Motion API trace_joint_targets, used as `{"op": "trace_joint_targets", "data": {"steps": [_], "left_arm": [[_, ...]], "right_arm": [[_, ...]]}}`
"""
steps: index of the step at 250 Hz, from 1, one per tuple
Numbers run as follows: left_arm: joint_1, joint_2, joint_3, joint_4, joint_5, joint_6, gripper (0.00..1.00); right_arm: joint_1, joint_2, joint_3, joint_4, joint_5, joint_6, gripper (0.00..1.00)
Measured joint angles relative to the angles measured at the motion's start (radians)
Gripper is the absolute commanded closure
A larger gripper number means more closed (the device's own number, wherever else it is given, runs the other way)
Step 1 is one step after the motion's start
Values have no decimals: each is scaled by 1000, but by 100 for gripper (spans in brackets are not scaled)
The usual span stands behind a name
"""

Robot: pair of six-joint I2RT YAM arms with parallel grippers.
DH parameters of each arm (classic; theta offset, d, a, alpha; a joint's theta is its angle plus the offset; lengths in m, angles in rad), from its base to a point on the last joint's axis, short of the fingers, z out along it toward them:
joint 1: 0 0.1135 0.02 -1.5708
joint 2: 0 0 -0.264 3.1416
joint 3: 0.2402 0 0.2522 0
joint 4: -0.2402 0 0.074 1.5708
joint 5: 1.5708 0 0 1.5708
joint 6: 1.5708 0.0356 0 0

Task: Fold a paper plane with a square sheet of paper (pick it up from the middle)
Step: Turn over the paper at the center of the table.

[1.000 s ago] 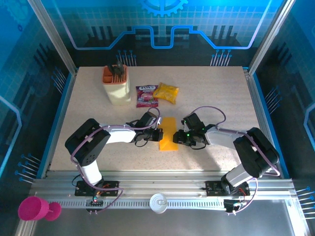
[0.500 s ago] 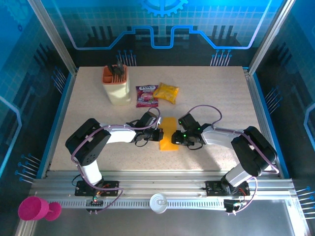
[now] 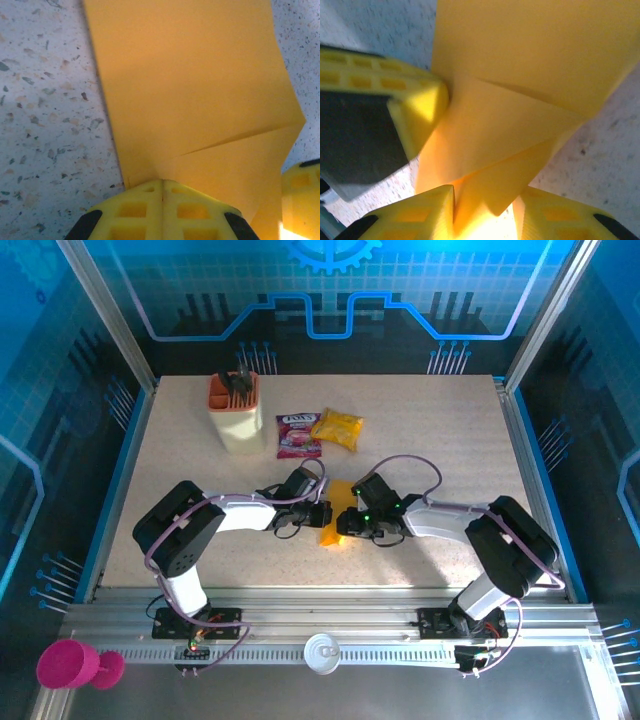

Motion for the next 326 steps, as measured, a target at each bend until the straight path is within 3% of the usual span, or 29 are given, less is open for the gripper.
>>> {"op": "trace_joint_targets", "data": {"steps": [116,326], "left_arm": [[0,1,0,3,3,0,100],[2,10,0,22,14,0,100]], "right_arm": [[-103,33,-71,238,-106,32,62],[-222,90,-121,407,-275,12,62]]}}
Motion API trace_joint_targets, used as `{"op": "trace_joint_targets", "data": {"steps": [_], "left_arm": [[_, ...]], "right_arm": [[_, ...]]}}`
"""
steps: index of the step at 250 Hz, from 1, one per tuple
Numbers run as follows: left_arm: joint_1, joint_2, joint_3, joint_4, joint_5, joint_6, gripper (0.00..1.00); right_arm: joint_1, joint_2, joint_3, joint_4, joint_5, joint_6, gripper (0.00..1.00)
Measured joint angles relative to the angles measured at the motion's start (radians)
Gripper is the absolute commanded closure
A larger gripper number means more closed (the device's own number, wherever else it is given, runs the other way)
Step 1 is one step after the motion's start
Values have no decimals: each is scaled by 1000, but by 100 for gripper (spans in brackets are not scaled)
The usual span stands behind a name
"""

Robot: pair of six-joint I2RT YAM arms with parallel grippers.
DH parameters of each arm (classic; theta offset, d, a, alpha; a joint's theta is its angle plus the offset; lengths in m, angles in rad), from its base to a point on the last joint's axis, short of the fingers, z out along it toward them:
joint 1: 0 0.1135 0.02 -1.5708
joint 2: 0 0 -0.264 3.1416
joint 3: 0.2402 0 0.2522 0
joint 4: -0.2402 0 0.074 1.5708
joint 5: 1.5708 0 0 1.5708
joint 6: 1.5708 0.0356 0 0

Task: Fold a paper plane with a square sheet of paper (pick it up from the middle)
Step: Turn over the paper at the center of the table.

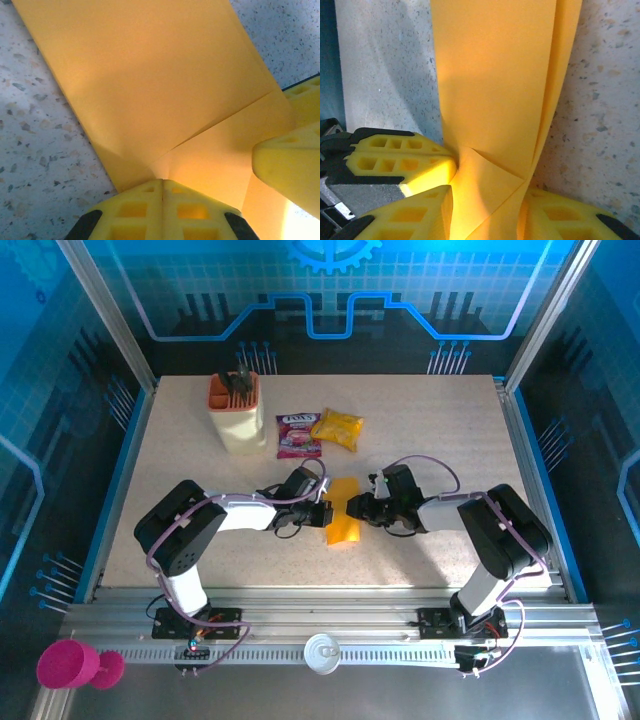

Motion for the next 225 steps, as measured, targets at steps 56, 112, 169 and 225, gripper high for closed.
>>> {"op": "trace_joint_targets", "data": {"steps": [56,112,169,225], "left_arm": [[0,0,0,0,0,0,100],[0,0,0,0,0,0,100],[0,0,0,0,2,0,100],[0,-1,0,0,6,-4,100]], "right_arm": [[-29,4,-35,82,-28,9,62],[-51,18,-62,157,-50,29,65],[-55,47,-66,202,-62,48,77],[-52,82,-58,211,-59,61,100]]}}
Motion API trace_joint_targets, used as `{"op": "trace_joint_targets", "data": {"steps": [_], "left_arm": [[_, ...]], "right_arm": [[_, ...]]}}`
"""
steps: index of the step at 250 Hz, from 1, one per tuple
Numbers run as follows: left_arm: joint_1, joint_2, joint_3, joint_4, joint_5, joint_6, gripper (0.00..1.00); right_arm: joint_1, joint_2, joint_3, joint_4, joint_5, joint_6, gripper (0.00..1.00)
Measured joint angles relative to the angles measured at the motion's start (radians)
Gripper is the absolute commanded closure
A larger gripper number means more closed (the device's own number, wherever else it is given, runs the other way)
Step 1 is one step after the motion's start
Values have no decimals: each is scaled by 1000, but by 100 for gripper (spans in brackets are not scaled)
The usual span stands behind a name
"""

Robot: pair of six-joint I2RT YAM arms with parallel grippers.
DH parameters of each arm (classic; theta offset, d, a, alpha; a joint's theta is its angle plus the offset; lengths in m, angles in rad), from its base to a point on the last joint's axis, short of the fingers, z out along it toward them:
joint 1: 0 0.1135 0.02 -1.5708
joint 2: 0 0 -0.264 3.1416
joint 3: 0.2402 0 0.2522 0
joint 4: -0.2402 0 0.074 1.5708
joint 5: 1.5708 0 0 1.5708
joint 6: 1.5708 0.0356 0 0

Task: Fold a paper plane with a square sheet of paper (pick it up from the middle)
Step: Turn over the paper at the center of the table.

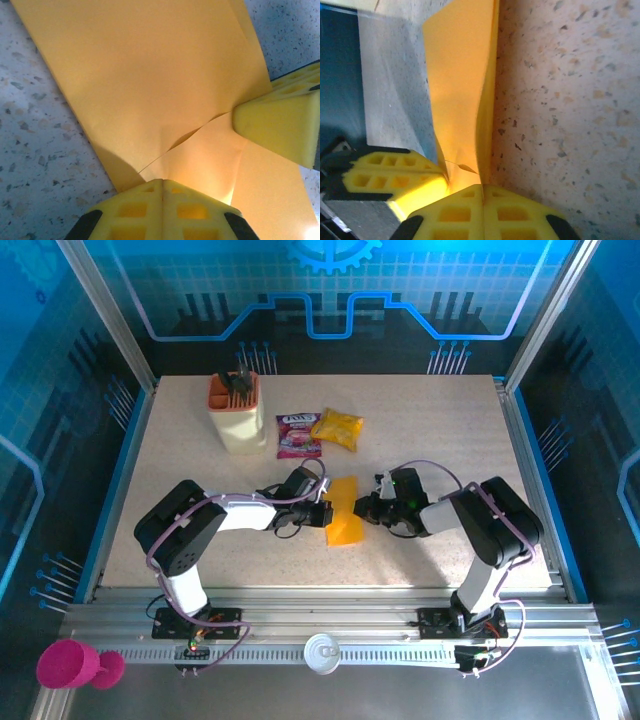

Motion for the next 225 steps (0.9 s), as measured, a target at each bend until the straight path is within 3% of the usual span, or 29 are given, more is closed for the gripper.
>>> {"op": "trace_joint_targets", "data": {"steps": [23,63,94,148,225], "left_arm": [[3,-8,-3,-2,0,-16,100],[27,-113,-55,0,-19,-98,77],[74,-240,-96,7,-48,-172,69],[123,-375,-114,-30,-94,-239,68],[140,-473,-193,-100,-114,-256,67]], "right_arm": [[-1,-7,2,-10,-2,5,100],[-5,-138,5,-136,19,-11,100],[-4,-313,69,-360,94,-74,100],[16,-530,277,-778,357,-229,100],[110,-526,423,-1164,794,-356,100]]}}
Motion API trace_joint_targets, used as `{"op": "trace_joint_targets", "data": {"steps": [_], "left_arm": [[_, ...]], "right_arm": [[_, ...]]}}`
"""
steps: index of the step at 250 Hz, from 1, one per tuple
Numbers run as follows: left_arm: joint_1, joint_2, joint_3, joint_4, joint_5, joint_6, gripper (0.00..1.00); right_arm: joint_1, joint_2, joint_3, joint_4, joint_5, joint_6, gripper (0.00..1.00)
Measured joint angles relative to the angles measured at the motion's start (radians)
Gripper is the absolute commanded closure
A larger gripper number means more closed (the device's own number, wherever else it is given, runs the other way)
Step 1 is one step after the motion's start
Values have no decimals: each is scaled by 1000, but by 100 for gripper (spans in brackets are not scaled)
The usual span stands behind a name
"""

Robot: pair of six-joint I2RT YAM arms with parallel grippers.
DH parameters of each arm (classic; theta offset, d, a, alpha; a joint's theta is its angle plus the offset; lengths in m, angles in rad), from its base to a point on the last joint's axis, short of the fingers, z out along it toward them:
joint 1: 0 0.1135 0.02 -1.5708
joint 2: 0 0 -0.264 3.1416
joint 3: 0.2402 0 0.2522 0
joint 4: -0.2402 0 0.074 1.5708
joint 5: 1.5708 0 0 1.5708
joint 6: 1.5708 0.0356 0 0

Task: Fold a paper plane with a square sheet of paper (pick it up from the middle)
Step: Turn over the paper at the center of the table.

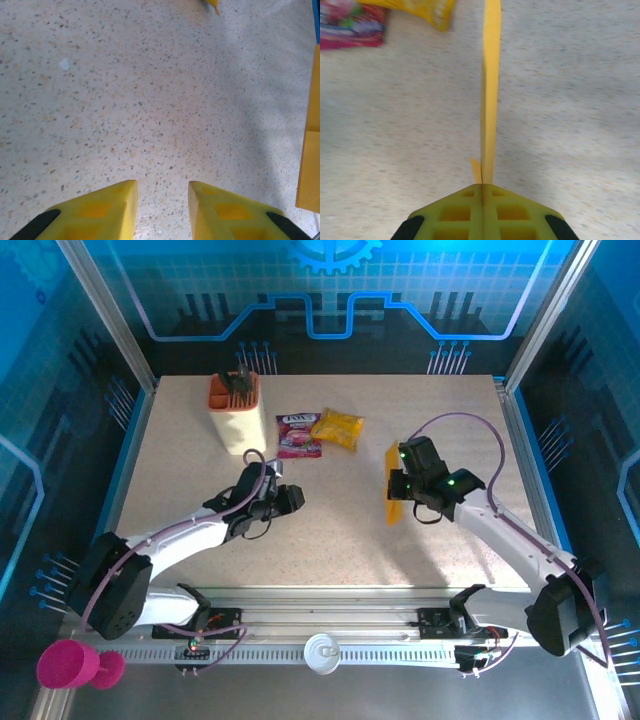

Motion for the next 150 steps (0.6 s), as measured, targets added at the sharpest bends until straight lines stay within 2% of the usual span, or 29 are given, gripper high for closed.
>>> {"op": "trace_joint_targets", "data": {"steps": [51,102,122,139,150], "left_arm": [[0,-30,-19,-6,-3,-19,67],[0,-32,-19,-6,-3,-25,67],[0,-41,-19,-6,-3,-28,67],[0,-55,-19,-11,-5,-32,68],[1,-67,-19,-17,-9,-32,68]], "right_arm": [[134,154,51,-113,250,-18,100],[276,371,109,-160,332,28,100],[338,451,160,-171,330,64,85],[384,512,208,-171,317,98,64],[409,546,237,-169,297,114,61]]}}
